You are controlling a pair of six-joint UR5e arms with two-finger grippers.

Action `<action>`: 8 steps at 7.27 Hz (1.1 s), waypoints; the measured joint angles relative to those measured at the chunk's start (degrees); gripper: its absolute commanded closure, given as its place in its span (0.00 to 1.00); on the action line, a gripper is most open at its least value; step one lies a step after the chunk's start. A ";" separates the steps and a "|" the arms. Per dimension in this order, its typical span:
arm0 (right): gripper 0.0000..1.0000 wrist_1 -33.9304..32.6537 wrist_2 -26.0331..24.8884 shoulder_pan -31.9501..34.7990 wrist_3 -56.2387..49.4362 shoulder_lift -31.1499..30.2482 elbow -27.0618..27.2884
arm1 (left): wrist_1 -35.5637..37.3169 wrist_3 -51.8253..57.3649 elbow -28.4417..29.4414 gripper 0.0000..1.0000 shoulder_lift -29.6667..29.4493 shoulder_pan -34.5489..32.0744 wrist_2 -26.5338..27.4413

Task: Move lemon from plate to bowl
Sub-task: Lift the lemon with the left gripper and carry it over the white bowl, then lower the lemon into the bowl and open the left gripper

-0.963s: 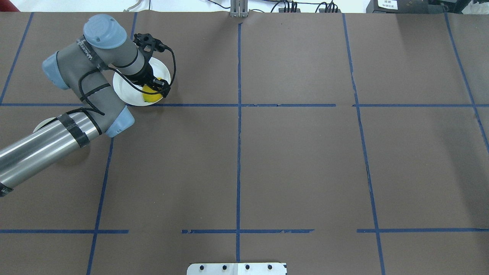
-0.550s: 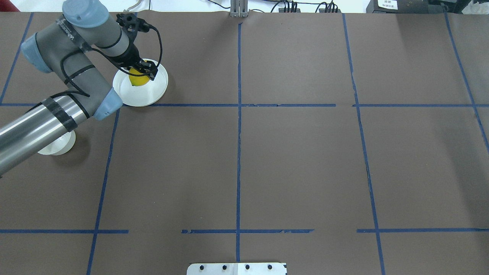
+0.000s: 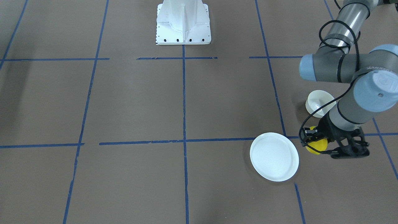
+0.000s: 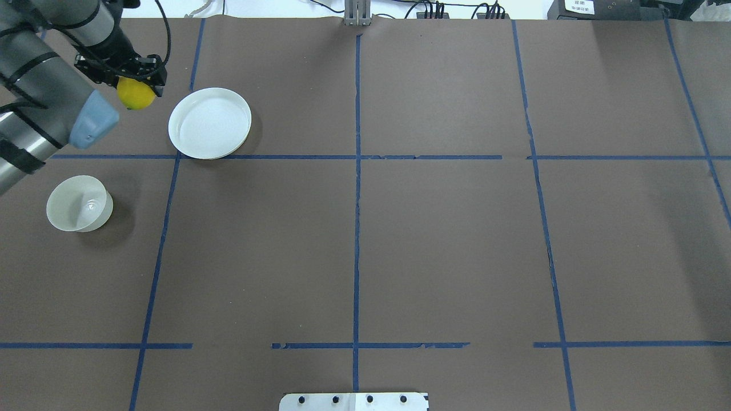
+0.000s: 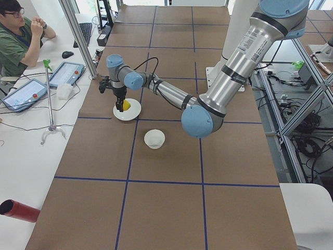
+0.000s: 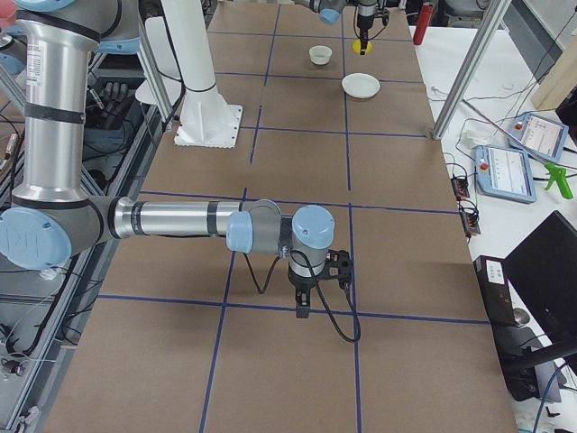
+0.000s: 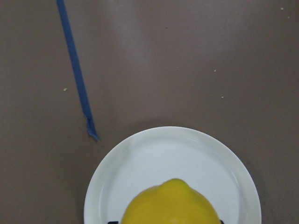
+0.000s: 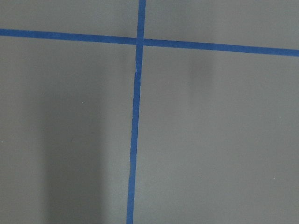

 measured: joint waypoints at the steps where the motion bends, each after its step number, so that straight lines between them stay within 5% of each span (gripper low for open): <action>1: 0.00 0.00 0.00 0.00 0.00 0.00 0.00 | 0.14 -0.36 -5.23 0.85 5.70 -0.39 -0.39; 5: 0.00 0.00 0.00 0.00 0.00 0.00 0.00 | -15.65 -4.63 -12.69 0.86 24.16 -0.38 -0.50; 8: 0.00 0.00 0.00 0.00 0.00 0.00 0.00 | -23.44 -11.34 -12.45 0.85 28.29 2.97 0.01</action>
